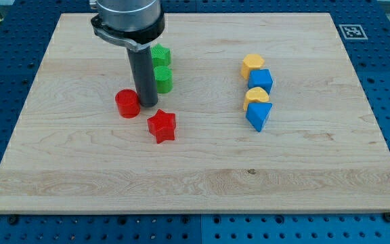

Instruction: Move the green star to the top center of the board

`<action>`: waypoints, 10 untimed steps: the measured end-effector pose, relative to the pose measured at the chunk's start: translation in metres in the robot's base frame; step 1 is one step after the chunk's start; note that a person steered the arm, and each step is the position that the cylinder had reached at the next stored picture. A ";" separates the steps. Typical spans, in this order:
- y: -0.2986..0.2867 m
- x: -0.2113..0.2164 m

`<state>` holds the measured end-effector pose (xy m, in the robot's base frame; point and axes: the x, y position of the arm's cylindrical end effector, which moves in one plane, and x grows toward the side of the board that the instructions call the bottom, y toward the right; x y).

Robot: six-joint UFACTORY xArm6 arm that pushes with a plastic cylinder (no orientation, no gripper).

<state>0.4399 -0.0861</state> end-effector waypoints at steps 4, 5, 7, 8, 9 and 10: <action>-0.001 -0.076; 0.001 -0.099; 0.039 -0.129; 0.040 -0.156; 0.040 -0.169; 0.028 -0.159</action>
<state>0.2806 -0.0580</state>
